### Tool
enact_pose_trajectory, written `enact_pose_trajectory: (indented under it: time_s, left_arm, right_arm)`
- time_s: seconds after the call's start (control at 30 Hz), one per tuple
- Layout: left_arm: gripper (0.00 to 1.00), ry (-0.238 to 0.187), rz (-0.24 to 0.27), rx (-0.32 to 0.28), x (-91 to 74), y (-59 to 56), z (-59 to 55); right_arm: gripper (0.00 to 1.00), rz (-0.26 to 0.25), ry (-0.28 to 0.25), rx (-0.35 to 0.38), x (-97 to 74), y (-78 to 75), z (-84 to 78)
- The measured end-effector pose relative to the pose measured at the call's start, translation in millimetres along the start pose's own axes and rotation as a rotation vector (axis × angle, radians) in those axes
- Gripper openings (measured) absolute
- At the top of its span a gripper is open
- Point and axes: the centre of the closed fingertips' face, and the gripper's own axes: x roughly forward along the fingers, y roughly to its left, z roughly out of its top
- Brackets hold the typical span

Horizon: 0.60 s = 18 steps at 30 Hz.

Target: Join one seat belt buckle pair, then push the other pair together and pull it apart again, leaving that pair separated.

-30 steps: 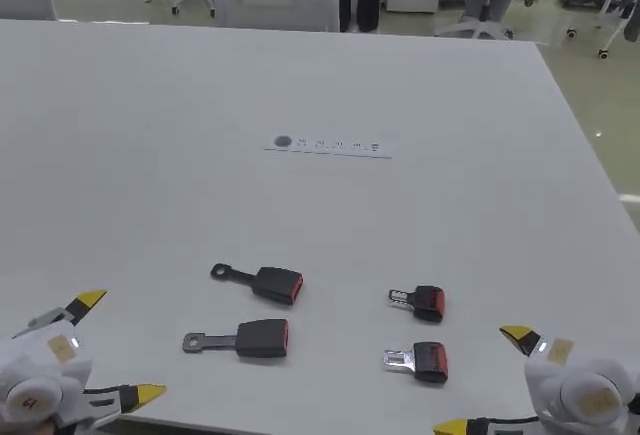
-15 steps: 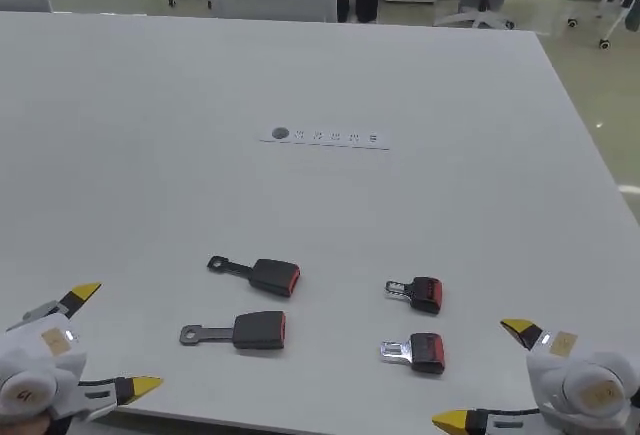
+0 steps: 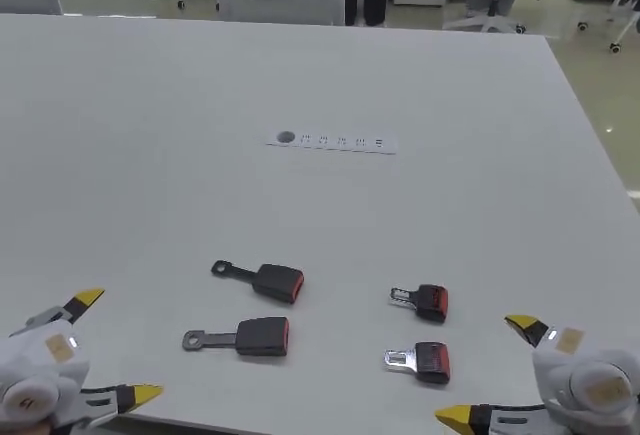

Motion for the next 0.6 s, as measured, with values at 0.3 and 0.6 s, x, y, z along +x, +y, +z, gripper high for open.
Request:
enact_pose_trajectory:
  time_s: [0.3,0.6]
  left_arm:
    - [0.92,0.013,-0.008,-0.011,-0.4,1.1,1.0]
    - [0.89,0.053,-0.072,-0.011,0.0,-10.1,-6.0]
  right_arm:
    - [0.86,0.032,0.018,-0.021,4.0,0.5,-0.4]
    - [0.77,0.034,0.039,-0.061,3.2,-6.2,4.0]
